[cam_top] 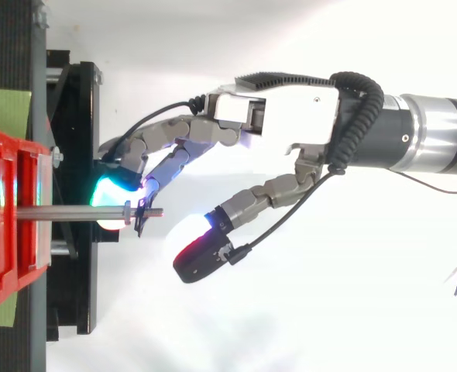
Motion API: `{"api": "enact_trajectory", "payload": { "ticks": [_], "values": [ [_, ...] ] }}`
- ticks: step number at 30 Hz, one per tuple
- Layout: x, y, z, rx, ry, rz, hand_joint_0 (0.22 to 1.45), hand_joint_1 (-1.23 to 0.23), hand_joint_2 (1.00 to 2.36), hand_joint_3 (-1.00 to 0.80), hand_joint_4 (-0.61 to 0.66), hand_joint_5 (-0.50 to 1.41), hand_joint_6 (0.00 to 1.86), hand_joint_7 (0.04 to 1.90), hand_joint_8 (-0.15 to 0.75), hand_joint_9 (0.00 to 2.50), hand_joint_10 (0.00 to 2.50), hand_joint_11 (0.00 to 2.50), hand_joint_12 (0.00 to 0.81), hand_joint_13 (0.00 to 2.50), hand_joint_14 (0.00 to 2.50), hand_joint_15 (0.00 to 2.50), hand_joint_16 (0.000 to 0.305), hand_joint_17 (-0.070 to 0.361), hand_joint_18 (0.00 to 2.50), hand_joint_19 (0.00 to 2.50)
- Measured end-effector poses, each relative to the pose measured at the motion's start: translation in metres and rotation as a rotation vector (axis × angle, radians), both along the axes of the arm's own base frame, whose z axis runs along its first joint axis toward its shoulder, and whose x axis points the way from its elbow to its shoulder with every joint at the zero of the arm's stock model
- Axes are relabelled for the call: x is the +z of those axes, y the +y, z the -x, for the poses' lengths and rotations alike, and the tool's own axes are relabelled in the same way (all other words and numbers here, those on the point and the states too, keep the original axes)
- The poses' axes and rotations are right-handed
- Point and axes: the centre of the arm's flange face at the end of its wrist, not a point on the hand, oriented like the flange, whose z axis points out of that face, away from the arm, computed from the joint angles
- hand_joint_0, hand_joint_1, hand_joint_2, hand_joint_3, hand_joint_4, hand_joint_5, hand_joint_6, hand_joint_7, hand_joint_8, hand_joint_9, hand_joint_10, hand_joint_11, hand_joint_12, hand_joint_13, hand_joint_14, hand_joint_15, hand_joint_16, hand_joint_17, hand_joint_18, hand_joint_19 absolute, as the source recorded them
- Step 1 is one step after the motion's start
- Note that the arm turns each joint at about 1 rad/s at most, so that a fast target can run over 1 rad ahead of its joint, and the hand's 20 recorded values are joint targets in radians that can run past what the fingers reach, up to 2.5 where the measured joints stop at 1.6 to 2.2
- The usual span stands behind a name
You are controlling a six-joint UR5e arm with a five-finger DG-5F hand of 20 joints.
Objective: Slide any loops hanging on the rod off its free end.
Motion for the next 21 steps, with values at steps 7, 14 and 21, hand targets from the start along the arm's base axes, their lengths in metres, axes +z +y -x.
{"api": "enact_trajectory", "payload": {
  "ticks": [7,14,21],
  "values": [
    [0.0014,-0.0011,-0.0001,0.0,-0.003,-0.001,0.63,-0.83,1.02,-0.2,0.11,-0.17,0.89,0.69,0.256,0.66,0.01,0.23,0.329,0.34,0.0,0.12,0.047,0.106,0.27,0.23],
    [0.001,-0.0036,0.0004,-0.002,-0.001,-0.003,0.6,-0.76,1.02,-0.24,0.14,-0.13,0.88,0.86,0.263,0.71,0.01,0.23,0.327,0.36,0.0,0.13,0.047,0.105,0.29,0.24],
    [0.0014,-0.0052,0.0003,-0.004,-0.004,-0.004,0.6,-0.8,1.02,-0.14,0.09,-0.1,0.88,0.99,0.282,0.87,0.01,0.25,0.348,0.51,0.01,0.18,0.05,0.114,0.45,0.26]
  ]
}}
